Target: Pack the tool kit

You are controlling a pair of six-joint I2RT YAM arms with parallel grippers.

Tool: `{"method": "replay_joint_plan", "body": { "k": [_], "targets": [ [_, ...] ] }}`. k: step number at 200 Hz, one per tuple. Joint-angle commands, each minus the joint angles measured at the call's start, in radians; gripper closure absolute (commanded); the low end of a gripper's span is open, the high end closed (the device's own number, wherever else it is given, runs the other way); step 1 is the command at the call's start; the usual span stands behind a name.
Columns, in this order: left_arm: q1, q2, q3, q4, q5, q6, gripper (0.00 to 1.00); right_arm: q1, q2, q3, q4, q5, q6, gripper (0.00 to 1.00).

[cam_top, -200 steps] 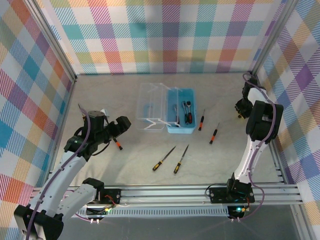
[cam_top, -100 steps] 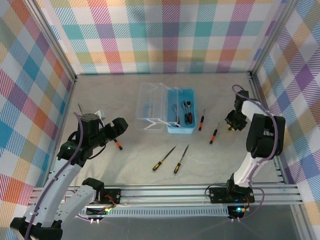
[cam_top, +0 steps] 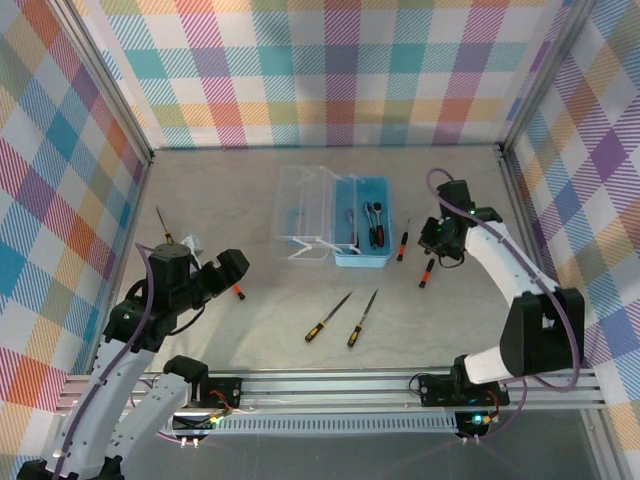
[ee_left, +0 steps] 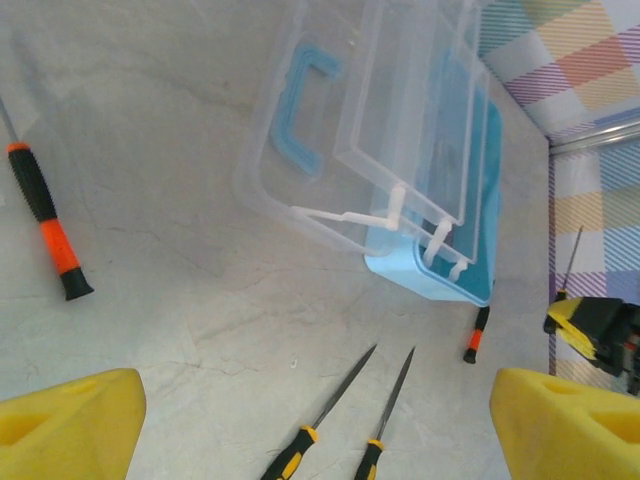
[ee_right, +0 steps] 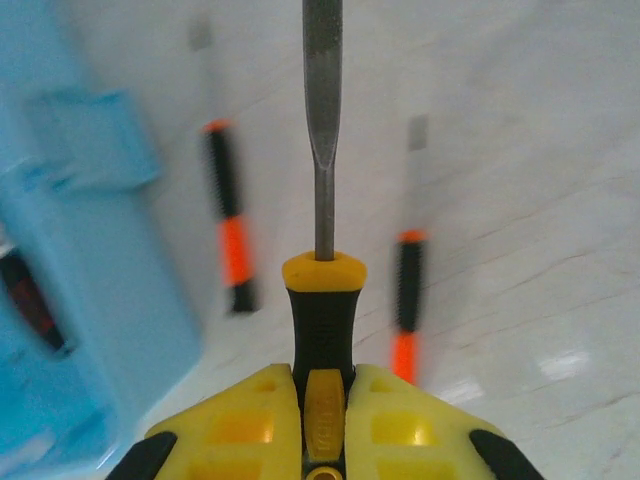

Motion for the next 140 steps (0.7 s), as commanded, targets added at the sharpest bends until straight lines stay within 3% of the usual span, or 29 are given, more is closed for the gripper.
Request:
{"method": "replay_joint_plan", "body": {
  "k": [1, 49, 75, 109, 140],
  "targets": [
    [-0.005, -0.001, -0.025, -0.020, -0.006, -0.040, 0.11, 0.106, -0.013, 0.087, -0.044, -0.014, -0.036, 0.90],
    [-0.005, 0.055, 0.032, -0.045, -0.002, -0.034, 0.12, 0.264, 0.158, 0.298, -0.041, -0.094, -0.030, 0.91],
    [-0.005, 0.029, 0.024, -0.058, -0.014, -0.039, 0.11, 0.314, 0.293, 0.417, -0.029, -0.202, -0.048, 0.90],
    [-0.005, 0.023, 0.023, -0.076, -0.003, -0.037, 0.11, 0.327, 0.476, 0.577, -0.039, -0.330, -0.078, 0.90],
    [-0.005, 0.020, 0.041, -0.096, -0.008, -0.028, 0.12, 0.332, 0.577, 0.664, -0.054, -0.366, -0.069, 0.89]
  ]
}}
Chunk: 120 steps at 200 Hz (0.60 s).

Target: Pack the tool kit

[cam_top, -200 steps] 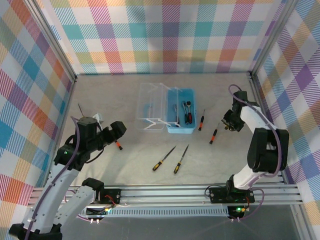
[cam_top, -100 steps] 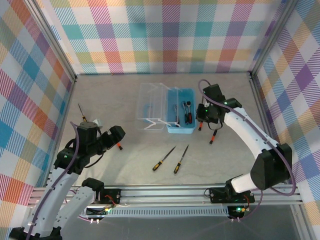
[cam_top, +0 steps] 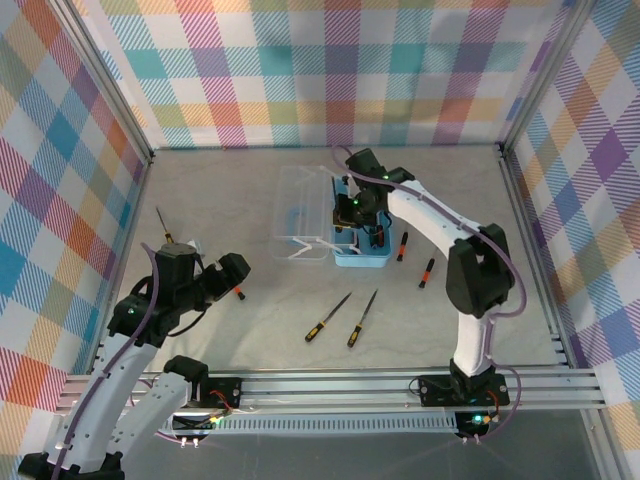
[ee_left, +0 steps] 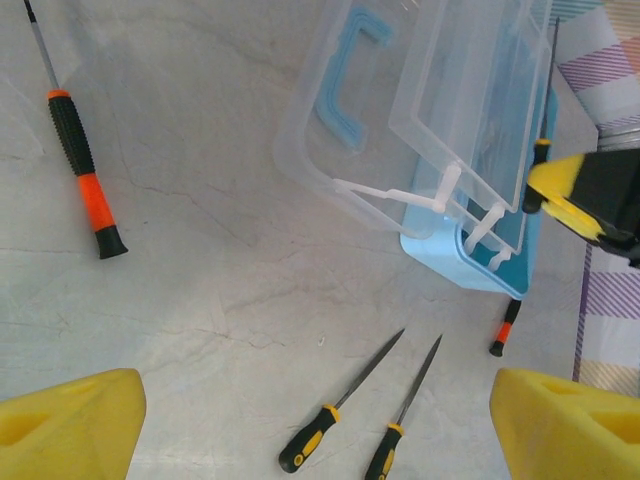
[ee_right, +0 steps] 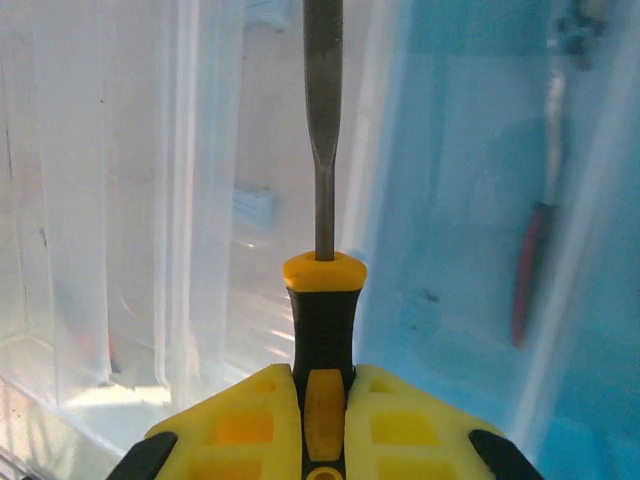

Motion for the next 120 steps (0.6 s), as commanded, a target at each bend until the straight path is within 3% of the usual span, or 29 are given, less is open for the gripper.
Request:
{"method": "replay_joint_plan", "body": {
  "k": [1, 57, 92, 120],
  "targets": [
    [-0.005, -0.011, 0.037, -0.036, -0.005, -0.001, 0.12, 0.001, 0.043, 0.066, -0.025, -0.081, -0.014, 0.89],
    [-0.005, -0.002, 0.041, -0.031, -0.006, 0.001, 0.11, 0.001, 0.083, 0.056, 0.031, -0.124, 0.014, 0.88],
    [-0.005, 0.007, 0.048, -0.030, -0.006, 0.003, 0.11, 0.000, 0.094, 0.060, 0.036, -0.142, 0.027, 0.79],
    [-0.005, 0.006, 0.048, -0.016, 0.007, 0.003, 0.11, 0.000, 0.086, 0.057, 0.040, -0.147, 0.011, 0.76]
  ]
}}
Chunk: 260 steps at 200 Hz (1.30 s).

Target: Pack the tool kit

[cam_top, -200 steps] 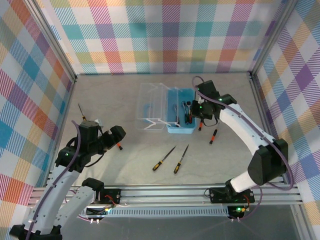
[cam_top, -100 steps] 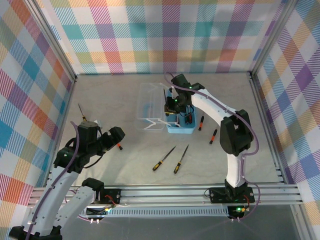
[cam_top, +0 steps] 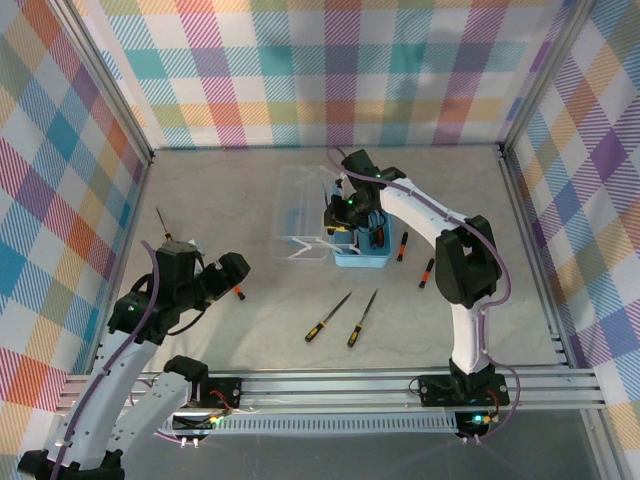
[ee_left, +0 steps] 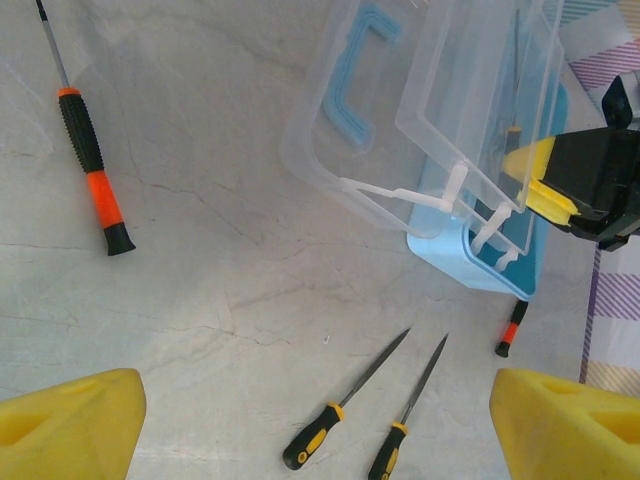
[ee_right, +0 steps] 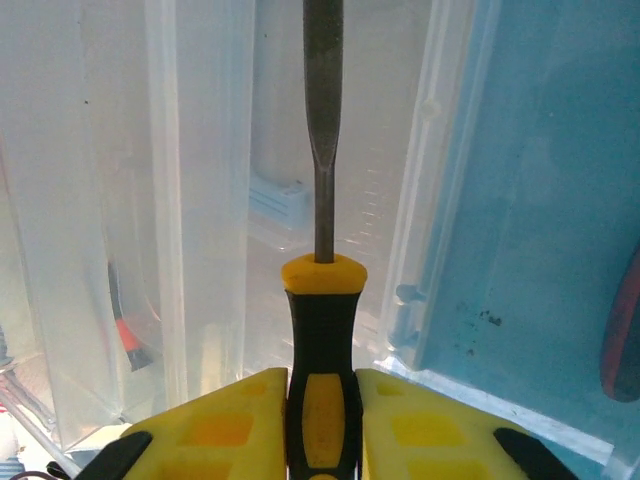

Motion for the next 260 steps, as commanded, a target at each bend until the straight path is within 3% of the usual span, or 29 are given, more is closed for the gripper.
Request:
{"method": "replay_joint_plan", "body": {
  "k": [1, 129, 197, 233, 260],
  "targets": [
    [-0.005, -0.004, 0.032, -0.002, 0.014, 0.003, 0.11, 0.000, 0.003, 0.020, 0.024, -0.031, -0.005, 0.76],
    [-0.005, -0.015, 0.037, 0.008, 0.031, -0.005, 0.11, -0.004, -0.052, 0.009, 0.054, -0.092, 0.031, 0.70],
    [-0.006, -0.028, -0.039, 0.069, 0.058, -0.041, 0.12, -0.001, -0.327, -0.131, -0.063, 0.303, 0.117, 0.66],
    [-0.018, -0.034, -0.124, 0.136, 0.093, -0.080, 0.13, 0.012, -0.569, -0.402, -0.085, 0.472, 0.235, 0.61],
    [-0.057, -0.033, -0.180, 0.168, 0.090, -0.100, 0.14, 0.095, -0.770, -0.672, -0.067, 0.538, 0.382, 0.59]
  ]
}}
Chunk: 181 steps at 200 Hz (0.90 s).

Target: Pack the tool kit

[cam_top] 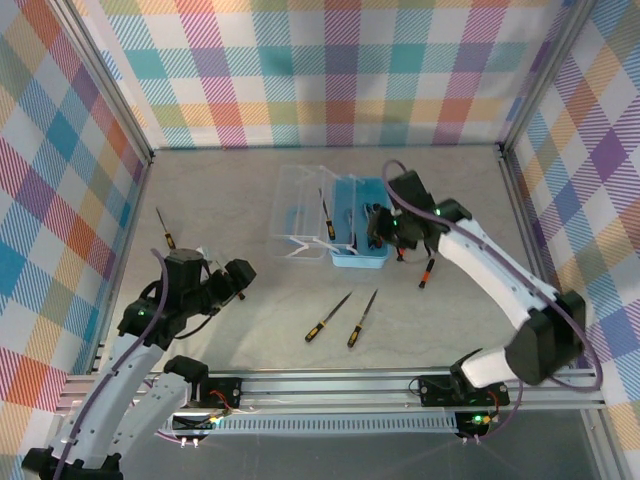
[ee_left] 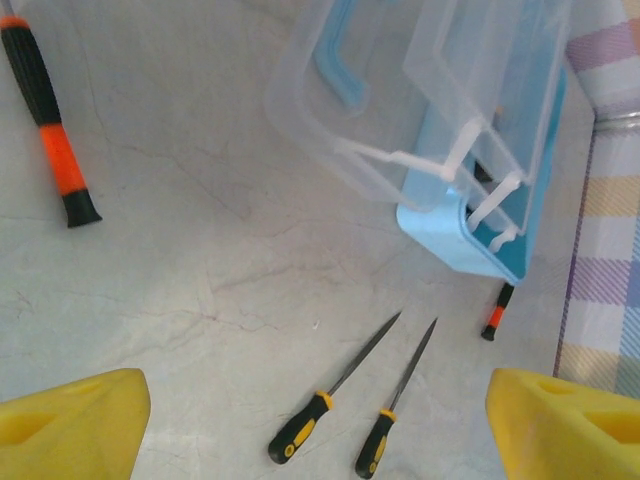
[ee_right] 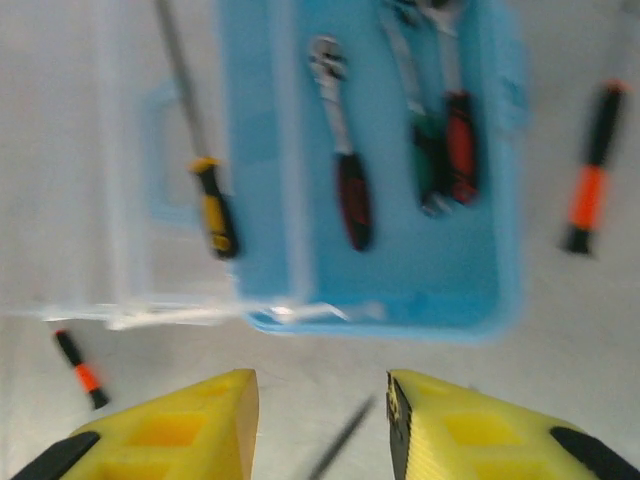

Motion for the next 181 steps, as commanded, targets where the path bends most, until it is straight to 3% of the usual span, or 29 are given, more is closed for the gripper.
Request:
{"method": "replay_joint_plan", "body": {
  "k": [1, 33, 77, 124, 181],
  "targets": [
    [-0.038, -0.007, -0.041, 0.054, 0.025, -0.038, 0.14, 0.079, -0.123, -0.185, -0.043, 0.118, 0.169, 0.59],
    [-0.099, 0.006, -0.062, 0.074, -0.011, -0.051, 0.14, 0.270, -0.231, -0.388, -0.062, 0.151, 0.361, 0.58],
    [-0.190, 0.030, -0.069, 0.102, -0.058, -0.072, 0.15, 0.451, -0.089, -0.370, -0.085, 0.168, 0.459, 0.58],
    [-0.232, -0.021, -0.108, 0.080, -0.082, -0.096, 0.15, 0.544, 0.149, -0.192, -0.111, 0.213, 0.509, 0.51],
    [-0.234, -0.064, -0.102, 0.032, -0.107, -0.079, 0.14, 0.560, 0.235, -0.202, -0.068, 0.168, 0.565, 0.52]
  ]
}}
